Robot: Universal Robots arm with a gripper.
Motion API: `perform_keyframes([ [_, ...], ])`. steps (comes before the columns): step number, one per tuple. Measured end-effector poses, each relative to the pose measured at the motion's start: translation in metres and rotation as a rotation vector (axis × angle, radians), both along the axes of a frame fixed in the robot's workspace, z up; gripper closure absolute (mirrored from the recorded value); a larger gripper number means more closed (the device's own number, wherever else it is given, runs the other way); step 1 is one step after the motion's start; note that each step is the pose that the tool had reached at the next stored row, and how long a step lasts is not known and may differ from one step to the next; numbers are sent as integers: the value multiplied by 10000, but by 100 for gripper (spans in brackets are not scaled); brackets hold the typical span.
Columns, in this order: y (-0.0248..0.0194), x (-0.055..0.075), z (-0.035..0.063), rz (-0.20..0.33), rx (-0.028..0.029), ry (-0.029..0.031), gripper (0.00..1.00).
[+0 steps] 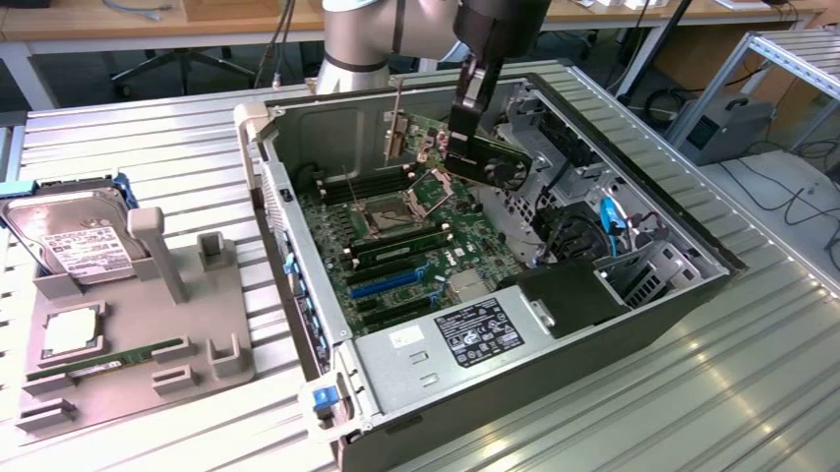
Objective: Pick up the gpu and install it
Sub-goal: 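Insert the gpu into the slot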
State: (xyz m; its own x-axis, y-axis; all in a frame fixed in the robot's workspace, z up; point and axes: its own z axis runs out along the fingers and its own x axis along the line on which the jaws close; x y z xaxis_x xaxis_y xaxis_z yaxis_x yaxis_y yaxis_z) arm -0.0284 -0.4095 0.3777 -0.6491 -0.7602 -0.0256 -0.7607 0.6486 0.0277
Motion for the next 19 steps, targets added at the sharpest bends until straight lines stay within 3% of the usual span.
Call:
perform_keyframes([
  [19,0,0,0,371,-1,1,73],
])
